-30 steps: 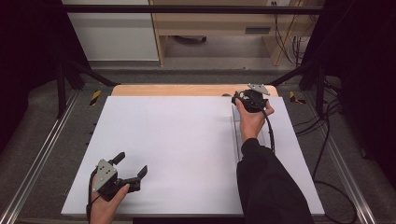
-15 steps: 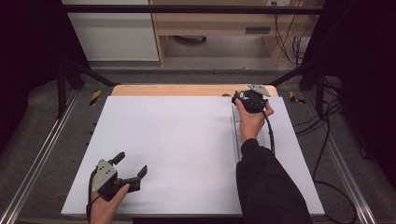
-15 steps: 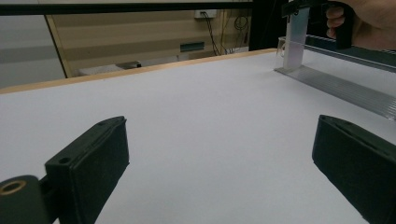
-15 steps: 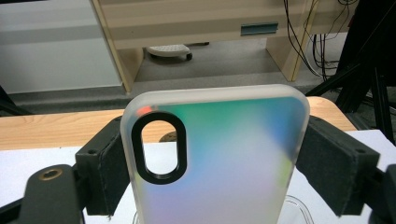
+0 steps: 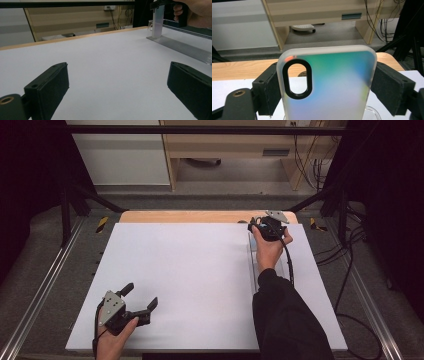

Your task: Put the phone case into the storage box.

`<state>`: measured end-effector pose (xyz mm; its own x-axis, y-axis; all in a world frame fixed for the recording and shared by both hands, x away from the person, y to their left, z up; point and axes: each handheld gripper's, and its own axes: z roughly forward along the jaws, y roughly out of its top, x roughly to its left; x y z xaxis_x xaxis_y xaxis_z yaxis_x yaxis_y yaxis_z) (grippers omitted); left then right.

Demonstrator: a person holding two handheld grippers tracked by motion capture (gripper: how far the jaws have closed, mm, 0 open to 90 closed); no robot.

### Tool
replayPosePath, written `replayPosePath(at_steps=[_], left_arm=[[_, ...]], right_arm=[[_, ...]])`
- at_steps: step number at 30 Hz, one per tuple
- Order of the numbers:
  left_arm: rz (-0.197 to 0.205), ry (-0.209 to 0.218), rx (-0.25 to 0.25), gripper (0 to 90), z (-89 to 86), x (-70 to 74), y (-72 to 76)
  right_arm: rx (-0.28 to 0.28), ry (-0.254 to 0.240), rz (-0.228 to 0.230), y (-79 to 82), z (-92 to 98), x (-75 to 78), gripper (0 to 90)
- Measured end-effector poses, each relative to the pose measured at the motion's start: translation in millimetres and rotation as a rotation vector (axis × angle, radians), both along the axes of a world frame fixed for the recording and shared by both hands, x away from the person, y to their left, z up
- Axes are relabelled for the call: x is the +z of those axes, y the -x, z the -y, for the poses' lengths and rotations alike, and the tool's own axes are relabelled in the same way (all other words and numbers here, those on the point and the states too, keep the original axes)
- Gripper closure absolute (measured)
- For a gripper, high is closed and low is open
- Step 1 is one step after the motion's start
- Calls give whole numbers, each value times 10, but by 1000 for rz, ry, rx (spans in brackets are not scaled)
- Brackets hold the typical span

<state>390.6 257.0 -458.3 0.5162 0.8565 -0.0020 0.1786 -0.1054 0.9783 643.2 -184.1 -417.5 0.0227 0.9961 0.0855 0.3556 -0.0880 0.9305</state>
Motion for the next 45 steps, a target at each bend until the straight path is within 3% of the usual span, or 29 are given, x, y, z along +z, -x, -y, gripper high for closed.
replayPosePath(at_steps=[23,37,45], left_arm=[[0,-2,-3,35,1,2,1],[-1,-2,-4,35,5,2,1],[0,-2,-4,35,5,3,2]], right_arm=[[16,22,7,-22,-27,-33,177],[18,80,13,-25,-44,-52,178],[24,73,7,-29,-40,-49,174]])
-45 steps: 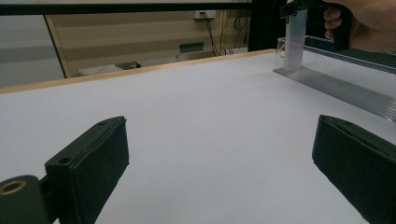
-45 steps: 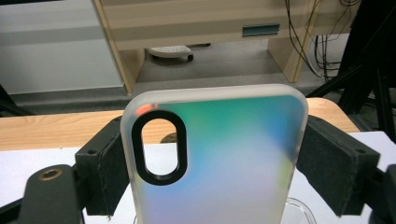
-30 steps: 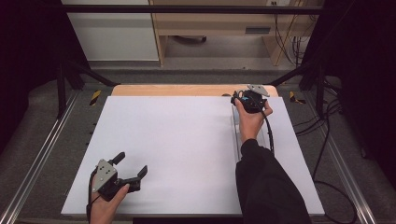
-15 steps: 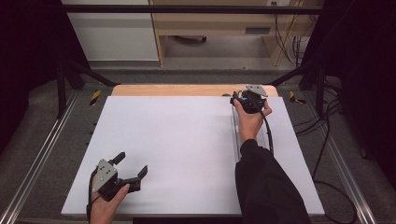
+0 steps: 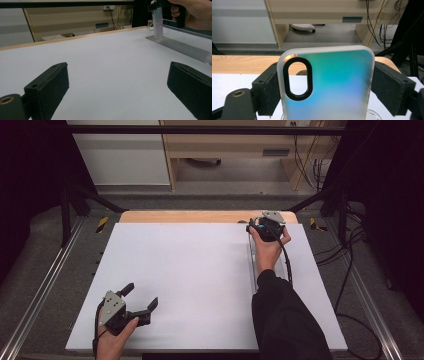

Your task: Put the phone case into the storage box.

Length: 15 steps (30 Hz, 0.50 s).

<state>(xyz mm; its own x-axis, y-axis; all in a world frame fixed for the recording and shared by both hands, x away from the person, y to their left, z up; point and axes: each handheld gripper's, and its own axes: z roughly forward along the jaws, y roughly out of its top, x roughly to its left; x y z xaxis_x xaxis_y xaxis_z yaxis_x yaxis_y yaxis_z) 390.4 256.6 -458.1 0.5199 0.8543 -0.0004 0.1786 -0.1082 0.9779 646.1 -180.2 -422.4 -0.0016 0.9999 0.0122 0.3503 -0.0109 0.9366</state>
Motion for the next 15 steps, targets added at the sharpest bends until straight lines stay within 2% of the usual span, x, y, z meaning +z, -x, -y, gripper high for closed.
replayPosePath(at_steps=[15], left_arm=[[0,0,-1,35,2,1,1]], right_arm=[[3,-22,13,-12,12,1,137]])
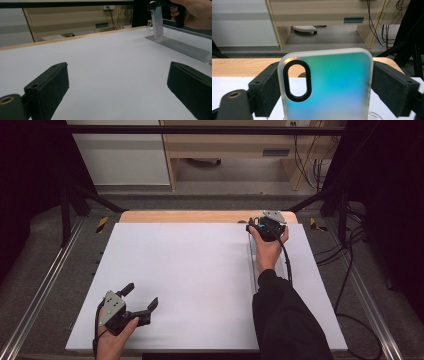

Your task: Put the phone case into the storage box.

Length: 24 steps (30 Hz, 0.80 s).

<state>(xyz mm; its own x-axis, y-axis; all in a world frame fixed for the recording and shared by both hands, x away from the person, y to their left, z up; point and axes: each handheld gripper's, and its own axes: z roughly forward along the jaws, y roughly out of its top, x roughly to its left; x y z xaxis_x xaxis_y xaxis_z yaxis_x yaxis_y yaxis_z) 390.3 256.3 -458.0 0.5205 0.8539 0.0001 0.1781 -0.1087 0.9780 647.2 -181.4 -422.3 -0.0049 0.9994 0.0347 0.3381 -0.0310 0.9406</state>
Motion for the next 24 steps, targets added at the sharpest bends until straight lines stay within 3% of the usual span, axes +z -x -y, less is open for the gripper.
replayPosePath(at_steps=[24], left_arm=[[0,0,0,35,-1,1,0]], right_arm=[[-9,-1,20,8,-6,18,117]])
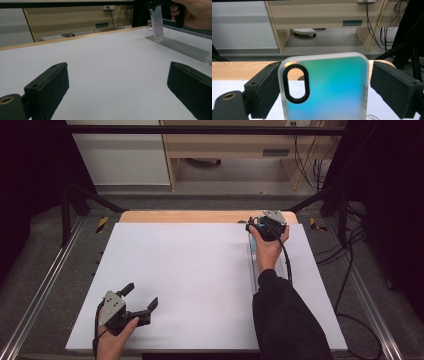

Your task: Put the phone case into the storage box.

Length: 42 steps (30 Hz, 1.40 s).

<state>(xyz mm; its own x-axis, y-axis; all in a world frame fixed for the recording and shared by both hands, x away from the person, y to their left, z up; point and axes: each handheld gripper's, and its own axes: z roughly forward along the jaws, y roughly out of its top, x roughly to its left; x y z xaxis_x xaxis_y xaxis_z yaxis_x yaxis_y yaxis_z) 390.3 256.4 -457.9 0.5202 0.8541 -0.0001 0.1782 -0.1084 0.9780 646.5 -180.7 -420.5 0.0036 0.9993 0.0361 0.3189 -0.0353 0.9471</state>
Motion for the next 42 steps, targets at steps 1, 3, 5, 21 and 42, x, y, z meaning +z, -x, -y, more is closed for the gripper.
replayPosePath(at_steps=[1,3,5,21,42], left_arm=[[0,1,1,35,0,0,1],[0,0,0,35,1,0,1],[0,1,0,35,2,0,1],[1,0,0,35,-1,1,0],[2,0,3,35,-7,2,1]], right_arm=[[-1,0,2,1,0,1,117],[-1,0,1,2,-1,1,115],[3,0,2,4,-4,3,114],[3,-10,5,12,4,17,101],[4,-19,35,35,23,69,70]])
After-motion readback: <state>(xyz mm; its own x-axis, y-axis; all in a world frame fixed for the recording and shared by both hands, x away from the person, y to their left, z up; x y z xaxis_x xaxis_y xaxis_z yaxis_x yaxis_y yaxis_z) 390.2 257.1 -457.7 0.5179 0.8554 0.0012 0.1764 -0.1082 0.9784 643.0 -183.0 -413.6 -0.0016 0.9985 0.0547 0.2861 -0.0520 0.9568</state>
